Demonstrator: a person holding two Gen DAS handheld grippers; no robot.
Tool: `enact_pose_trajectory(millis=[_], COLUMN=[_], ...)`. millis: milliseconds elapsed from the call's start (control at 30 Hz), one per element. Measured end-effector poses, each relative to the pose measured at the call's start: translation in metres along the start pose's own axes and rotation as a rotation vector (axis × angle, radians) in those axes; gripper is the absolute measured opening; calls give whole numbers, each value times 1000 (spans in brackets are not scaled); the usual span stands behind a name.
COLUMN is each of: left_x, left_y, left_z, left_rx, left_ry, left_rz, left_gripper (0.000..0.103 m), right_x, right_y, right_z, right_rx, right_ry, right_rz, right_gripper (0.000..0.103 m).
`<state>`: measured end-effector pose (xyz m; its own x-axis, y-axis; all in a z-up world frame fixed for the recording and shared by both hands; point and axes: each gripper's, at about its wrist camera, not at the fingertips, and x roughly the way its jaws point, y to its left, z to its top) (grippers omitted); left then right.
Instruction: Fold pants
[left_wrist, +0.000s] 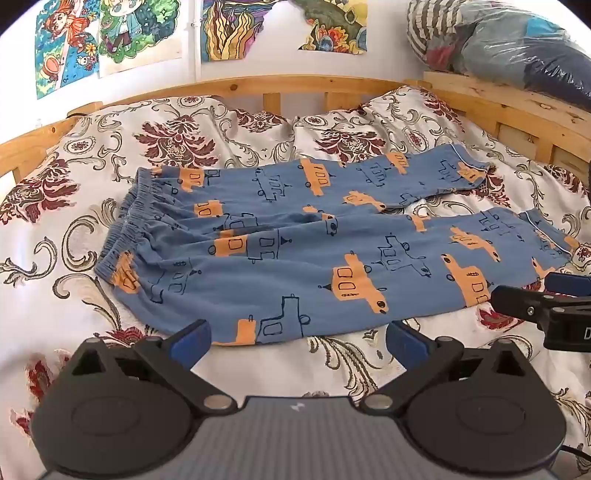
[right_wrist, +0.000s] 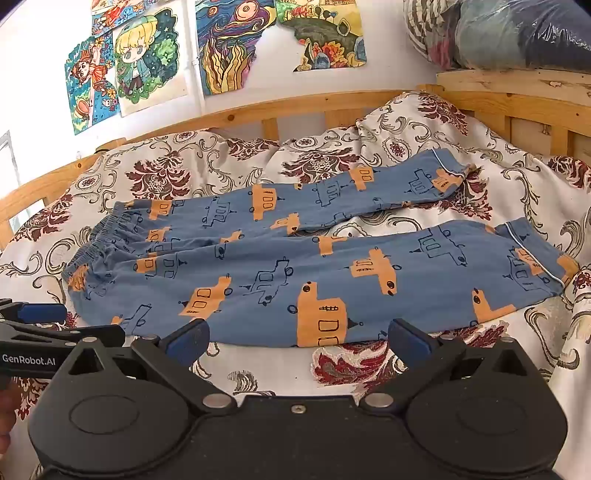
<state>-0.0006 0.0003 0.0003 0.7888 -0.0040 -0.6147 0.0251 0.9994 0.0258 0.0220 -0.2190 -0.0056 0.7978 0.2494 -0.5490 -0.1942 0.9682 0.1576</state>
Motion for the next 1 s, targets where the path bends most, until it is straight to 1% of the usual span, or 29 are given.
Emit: enact_pose_trajectory(millis=[1000], left_x=[0], left_y=[0], left_z=[0], left_rx=[2], left_ry=[8], left_rz=[3], left_gripper=[103], right_x=[0], right_y=[0], right_z=[-1], right_rx=[0], right_ry=[2], right_rz=[0], right_gripper=[102])
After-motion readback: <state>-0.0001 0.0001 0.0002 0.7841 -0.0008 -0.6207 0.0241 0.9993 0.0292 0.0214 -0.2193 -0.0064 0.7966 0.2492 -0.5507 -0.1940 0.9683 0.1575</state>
